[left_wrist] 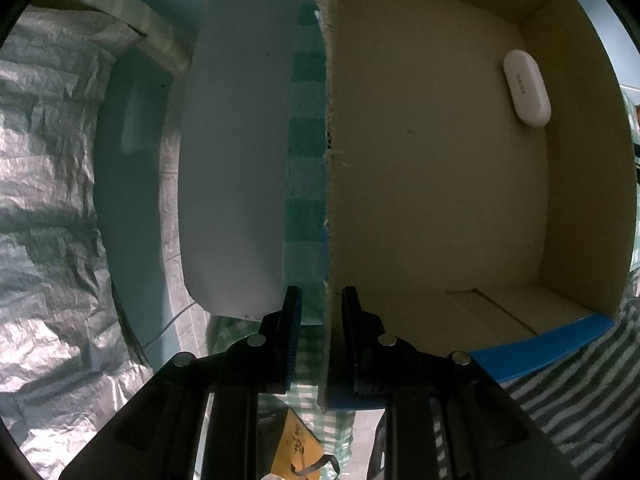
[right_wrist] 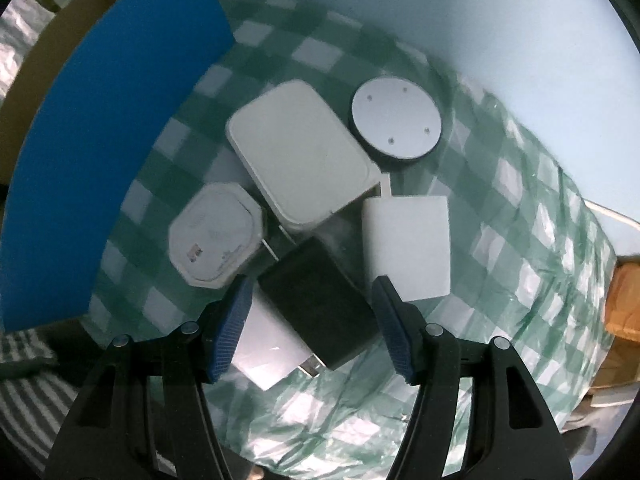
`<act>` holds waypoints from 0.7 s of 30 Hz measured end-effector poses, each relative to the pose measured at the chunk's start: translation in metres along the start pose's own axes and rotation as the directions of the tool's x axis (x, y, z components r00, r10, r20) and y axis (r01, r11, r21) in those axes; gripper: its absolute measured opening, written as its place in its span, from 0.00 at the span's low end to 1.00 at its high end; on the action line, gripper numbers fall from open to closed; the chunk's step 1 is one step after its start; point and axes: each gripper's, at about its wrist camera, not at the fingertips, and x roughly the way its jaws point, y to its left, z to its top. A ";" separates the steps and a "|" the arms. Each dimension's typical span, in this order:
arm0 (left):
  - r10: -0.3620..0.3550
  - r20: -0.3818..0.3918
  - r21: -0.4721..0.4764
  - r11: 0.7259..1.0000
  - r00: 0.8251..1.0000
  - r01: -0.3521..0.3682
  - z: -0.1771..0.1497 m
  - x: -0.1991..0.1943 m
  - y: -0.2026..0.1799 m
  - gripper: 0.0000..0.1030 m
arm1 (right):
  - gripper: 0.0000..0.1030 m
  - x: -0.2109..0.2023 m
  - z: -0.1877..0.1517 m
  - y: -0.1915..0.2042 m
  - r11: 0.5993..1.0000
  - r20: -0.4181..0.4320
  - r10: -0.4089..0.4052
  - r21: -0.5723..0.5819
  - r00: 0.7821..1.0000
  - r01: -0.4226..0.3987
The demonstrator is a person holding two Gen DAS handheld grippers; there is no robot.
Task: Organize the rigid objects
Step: 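Move the right tool back to the objects and grasp the black plug adapter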
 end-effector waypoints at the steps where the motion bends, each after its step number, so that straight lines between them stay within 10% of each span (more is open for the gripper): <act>1: 0.000 0.000 -0.001 1.000 1.000 0.000 0.000 0.000 0.000 0.20 | 0.64 0.001 0.001 0.001 1.000 -0.005 -0.006 -0.010 1.000 0.006; 21: -0.002 -0.002 -0.009 1.000 1.000 0.002 0.001 0.001 0.002 0.20 | 0.52 0.033 -0.008 -0.021 0.967 -0.128 0.112 0.241 0.985 -0.079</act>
